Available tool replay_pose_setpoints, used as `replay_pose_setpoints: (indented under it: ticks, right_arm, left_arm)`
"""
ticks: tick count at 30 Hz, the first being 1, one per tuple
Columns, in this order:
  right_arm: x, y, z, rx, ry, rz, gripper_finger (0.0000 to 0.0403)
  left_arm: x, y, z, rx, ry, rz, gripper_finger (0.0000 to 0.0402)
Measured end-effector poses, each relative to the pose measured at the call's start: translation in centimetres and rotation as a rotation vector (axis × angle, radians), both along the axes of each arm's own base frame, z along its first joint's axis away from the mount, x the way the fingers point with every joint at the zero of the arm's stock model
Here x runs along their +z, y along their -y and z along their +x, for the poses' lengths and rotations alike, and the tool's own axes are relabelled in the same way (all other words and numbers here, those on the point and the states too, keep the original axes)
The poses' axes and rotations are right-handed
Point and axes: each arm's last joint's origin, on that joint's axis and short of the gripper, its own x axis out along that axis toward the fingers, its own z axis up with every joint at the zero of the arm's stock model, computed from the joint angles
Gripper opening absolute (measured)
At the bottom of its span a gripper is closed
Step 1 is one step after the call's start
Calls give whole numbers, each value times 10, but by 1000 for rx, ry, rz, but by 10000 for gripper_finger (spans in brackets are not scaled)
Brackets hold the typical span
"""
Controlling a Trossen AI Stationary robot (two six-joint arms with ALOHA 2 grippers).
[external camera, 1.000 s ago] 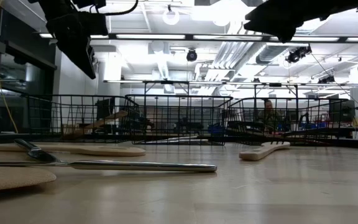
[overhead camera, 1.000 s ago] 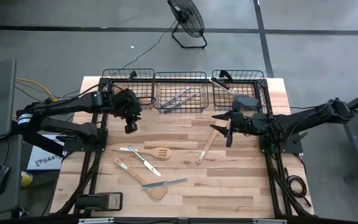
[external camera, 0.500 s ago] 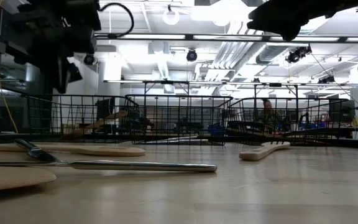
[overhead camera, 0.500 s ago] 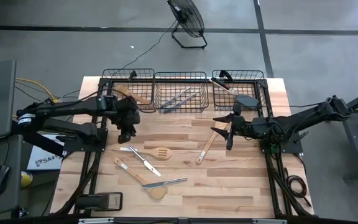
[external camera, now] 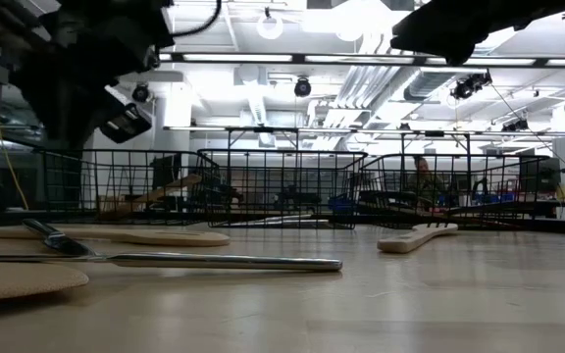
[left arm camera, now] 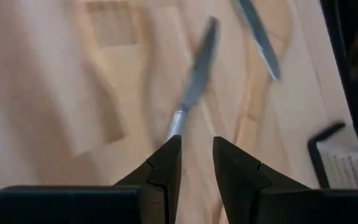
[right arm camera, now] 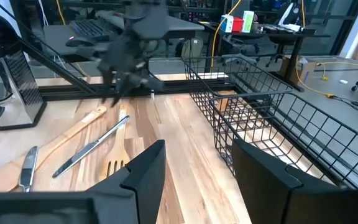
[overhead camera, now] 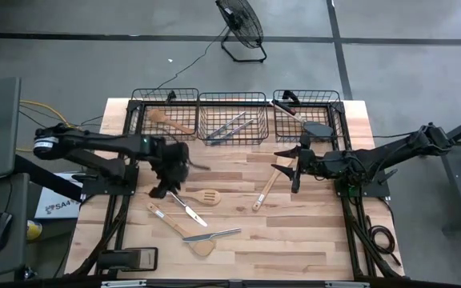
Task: Pick & Place Kitchen Items
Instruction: Put the silver table knife into the middle mesh basket
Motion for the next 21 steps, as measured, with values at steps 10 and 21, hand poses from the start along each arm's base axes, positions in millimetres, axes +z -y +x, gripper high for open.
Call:
replay_pose_setpoints:
  ticks: [10,21]
  right_arm:
    - [-1,0,0,-3,-1,20,176]
    - [-2,0,0,-3,-11,22,176]
  left_arm:
    - [-21,41,13,-184,-5,295,91]
    - [-24,68,12,-322,60,435,183]
